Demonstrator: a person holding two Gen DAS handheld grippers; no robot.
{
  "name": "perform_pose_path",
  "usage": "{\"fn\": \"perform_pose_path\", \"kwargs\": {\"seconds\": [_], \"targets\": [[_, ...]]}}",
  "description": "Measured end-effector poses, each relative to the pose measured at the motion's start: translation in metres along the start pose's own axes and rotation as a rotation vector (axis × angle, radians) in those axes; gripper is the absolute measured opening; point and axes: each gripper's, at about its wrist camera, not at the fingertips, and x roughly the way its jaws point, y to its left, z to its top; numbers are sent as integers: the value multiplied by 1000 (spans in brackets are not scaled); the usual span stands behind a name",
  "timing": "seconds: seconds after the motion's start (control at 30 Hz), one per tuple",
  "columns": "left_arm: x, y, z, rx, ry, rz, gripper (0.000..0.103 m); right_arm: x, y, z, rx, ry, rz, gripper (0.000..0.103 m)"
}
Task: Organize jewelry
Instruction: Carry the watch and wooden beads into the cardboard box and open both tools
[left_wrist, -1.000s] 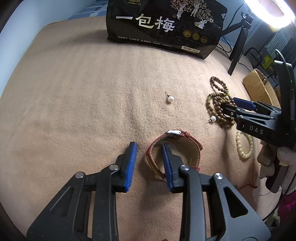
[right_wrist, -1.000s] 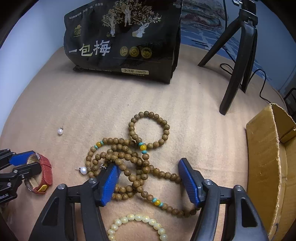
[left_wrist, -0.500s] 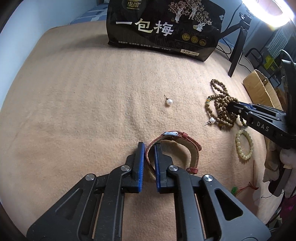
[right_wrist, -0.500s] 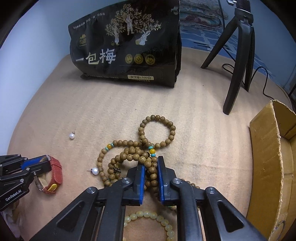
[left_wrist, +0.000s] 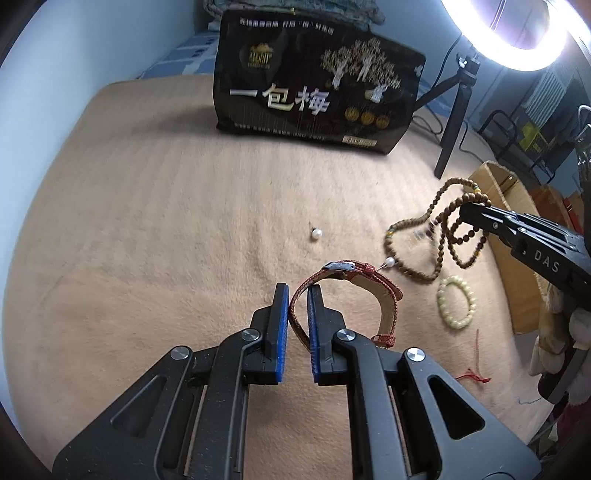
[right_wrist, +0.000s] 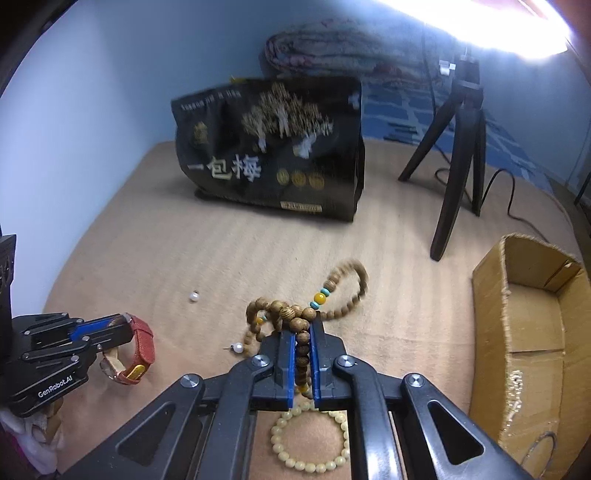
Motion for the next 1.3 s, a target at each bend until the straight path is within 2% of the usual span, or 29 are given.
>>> {"fn": "perform_pose_path", "kwargs": {"seconds": [0.77, 1.3], "targets": [[-77, -48, 5, 25, -124, -54, 8, -111, 0, 12, 6, -182, 4, 4], [-108, -130, 7, 118, -172, -122, 8, -193, -49, 4, 27, -264, -74, 4]]}}
